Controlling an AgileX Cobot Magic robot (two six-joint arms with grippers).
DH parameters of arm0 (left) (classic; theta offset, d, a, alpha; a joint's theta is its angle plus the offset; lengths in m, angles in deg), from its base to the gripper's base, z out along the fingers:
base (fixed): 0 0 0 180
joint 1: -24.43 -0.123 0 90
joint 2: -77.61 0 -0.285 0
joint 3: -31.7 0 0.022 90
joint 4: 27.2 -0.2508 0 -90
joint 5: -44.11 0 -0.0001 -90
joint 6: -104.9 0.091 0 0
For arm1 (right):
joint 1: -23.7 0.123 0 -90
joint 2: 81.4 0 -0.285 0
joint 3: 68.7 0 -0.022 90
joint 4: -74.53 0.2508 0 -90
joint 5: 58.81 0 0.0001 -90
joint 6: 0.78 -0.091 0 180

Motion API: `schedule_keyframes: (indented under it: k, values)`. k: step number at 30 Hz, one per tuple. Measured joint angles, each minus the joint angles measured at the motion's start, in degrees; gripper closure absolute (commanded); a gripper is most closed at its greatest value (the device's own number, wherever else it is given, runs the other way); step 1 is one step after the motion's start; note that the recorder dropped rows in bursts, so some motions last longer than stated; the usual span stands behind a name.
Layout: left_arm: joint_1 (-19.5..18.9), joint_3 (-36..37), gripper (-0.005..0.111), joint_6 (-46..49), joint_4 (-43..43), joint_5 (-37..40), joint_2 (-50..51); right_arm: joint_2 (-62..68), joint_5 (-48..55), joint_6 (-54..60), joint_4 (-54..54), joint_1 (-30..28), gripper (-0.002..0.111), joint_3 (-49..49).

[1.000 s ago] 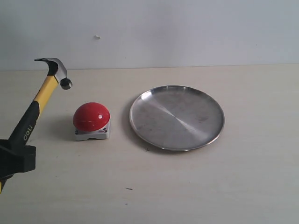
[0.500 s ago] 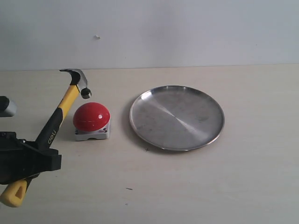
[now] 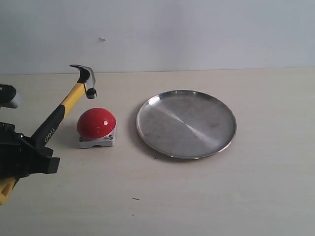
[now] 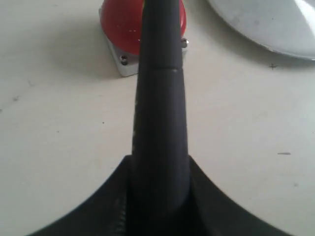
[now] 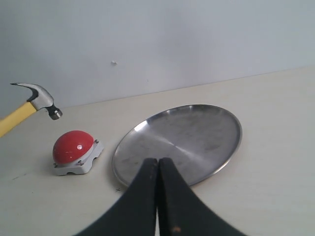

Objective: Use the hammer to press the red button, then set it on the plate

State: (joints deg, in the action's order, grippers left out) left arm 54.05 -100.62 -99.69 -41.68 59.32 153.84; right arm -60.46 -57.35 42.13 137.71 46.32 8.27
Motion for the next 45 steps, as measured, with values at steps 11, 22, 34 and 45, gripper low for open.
schedule_keyframes:
  k: [11, 22, 34, 45]
  values:
    - [1.42, -3.41, 0.107, -19.41, -20.35, 12.36, -2.59, 0.0, 0.0, 0.0, 0.0, 0.0, 0.108, 0.0]
    - [3.55, 1.72, 0.107, -29.94, -22.34, -1.69, -2.59, 0.0, 0.0, 0.0, 0.0, 0.0, 0.108, 0.0]
    - [3.55, 6.9, 0.107, -32.66, -26.0, -2.56, -5.64, 0.0, 0.0, 0.0, 0.0, 0.0, 0.108, 0.0]
    - [3.55, 10.4, 0.107, -33.92, -27.22, -4.29, -14.75, 0.0, 0.0, 0.0, 0.0, 0.0, 0.108, 0.0]
